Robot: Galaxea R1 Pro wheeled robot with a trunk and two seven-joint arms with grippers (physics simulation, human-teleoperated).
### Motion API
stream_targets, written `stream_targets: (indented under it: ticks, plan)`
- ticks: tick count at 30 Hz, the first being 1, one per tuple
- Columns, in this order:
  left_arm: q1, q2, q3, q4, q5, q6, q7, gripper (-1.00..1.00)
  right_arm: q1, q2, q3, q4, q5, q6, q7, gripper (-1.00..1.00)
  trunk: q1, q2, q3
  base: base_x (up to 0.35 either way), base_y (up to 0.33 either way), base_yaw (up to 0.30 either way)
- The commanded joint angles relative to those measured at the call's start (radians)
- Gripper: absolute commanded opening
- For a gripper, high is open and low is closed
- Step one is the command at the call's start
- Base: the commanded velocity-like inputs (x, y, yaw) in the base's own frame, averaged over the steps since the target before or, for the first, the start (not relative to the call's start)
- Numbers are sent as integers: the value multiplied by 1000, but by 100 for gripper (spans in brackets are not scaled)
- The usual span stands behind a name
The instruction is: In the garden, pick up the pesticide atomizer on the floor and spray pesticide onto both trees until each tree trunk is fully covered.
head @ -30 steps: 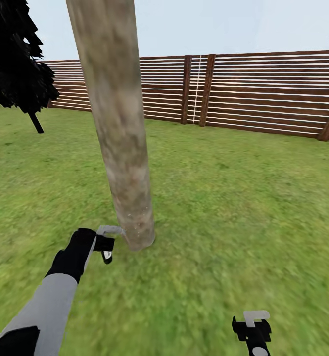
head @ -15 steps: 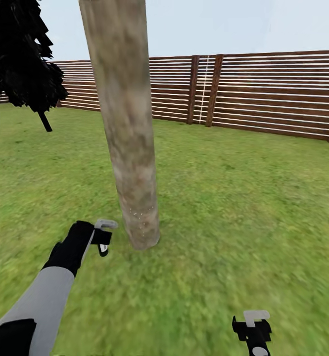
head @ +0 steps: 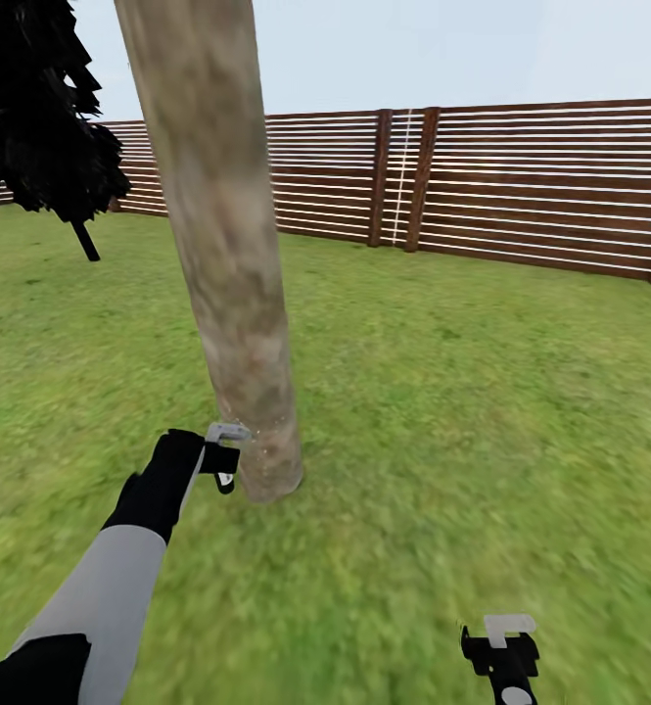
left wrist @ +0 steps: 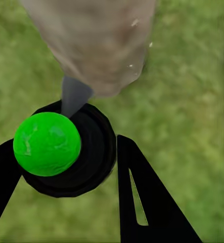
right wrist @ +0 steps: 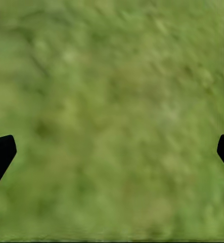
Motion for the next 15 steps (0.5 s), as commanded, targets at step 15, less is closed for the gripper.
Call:
stream_targets:
  ticks: [15]
  plan:
    - [11, -3, 6, -54, -10, 87, -8, -100, -1, 1, -7, 2, 10, -4, -3, 100, -1, 0, -1, 51, -197, 14]
